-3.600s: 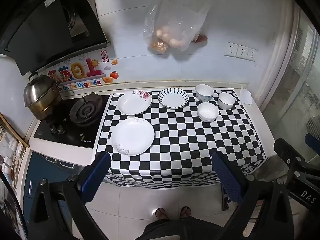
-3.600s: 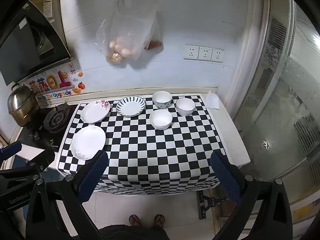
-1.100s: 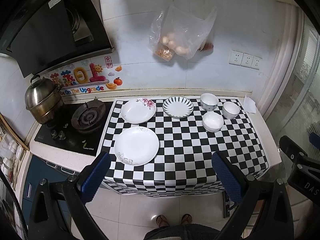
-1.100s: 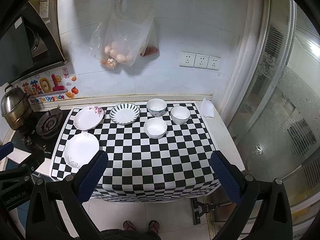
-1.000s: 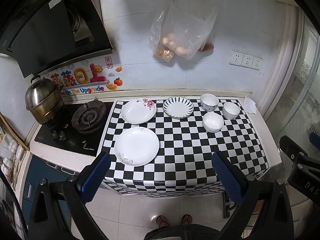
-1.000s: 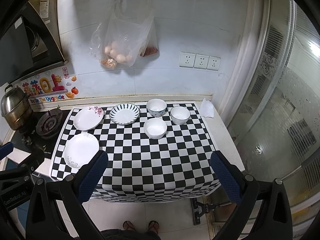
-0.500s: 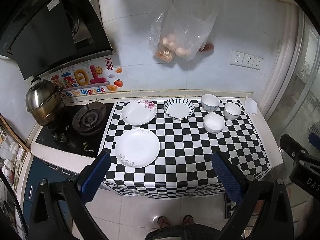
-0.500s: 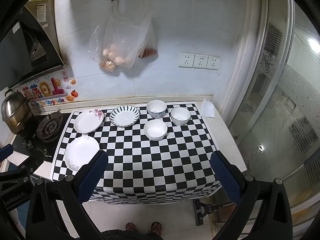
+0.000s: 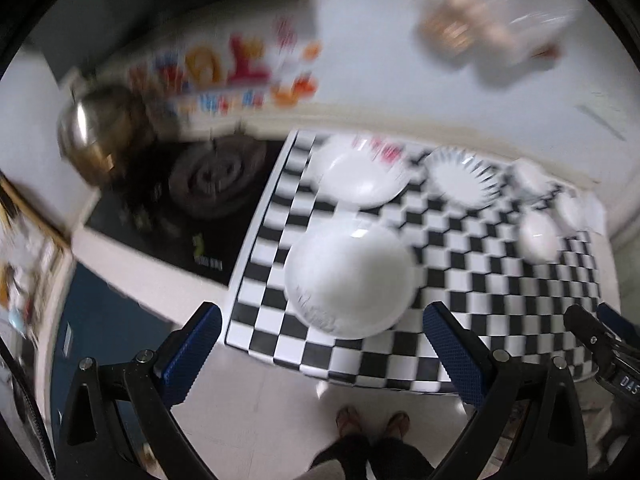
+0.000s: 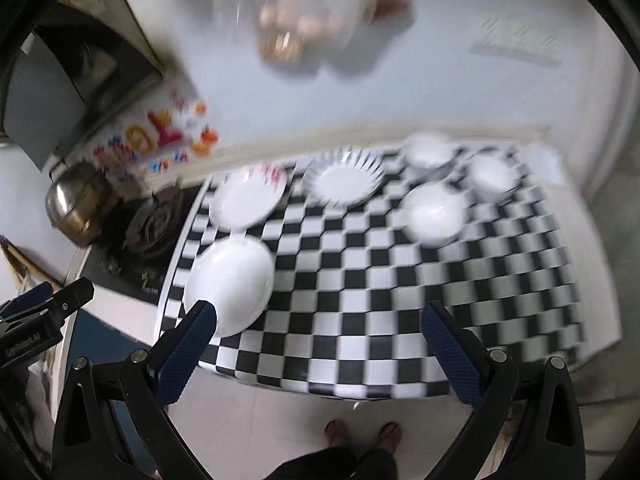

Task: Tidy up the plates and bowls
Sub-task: 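Grasp the rim of the grey-swirl white plate with the left tool while the right tool grips it too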

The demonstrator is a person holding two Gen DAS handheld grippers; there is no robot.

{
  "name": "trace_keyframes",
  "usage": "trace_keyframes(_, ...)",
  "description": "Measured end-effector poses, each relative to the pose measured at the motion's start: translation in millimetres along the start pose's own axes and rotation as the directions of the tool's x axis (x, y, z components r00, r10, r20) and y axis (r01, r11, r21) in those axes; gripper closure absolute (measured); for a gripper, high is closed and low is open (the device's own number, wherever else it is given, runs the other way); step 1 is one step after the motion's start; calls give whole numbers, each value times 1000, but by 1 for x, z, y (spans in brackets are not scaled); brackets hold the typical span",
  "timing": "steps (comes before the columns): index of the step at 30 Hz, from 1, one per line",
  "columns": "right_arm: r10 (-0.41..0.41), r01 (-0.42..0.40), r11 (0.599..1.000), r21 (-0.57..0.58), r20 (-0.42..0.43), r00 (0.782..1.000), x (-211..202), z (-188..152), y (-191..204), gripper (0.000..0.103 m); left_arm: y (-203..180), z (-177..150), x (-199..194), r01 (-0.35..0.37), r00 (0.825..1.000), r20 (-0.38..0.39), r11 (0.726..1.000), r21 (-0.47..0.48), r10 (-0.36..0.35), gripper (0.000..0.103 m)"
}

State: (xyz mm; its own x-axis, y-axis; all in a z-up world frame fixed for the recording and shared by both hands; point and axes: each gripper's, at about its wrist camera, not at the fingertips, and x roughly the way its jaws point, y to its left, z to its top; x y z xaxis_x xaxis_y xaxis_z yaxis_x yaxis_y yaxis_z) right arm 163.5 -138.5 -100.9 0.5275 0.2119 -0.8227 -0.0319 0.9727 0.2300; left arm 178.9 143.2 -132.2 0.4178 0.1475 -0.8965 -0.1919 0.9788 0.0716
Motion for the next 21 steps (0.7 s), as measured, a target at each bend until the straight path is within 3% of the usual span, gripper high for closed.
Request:
trace_keyframes(6,51,-42,998,50,-209,977,155,15,27,1,37,13,122,0,979,-202,999,-37,-8,2)
trace_keyframes(10,74,-55,996,69,-318,945,239,21,42,4,51,17,182,23,953,-299,998,-59,-40,17)
trace_keyframes(12,84,-55,995,89,-365,927,265,21,46,10,56,19,207,40,937,-344,997,-60,-58,25)
trace_keyframes(15,88,-43,993,113,-424,901,302,19,49,22,56,22,238,72,915,-395,997,-36,-81,27)
trace_keyframes(21,125,-49,986,159,-509,852,344,11,54,52,50,18,264,108,891,-443,994,-5,-99,63)
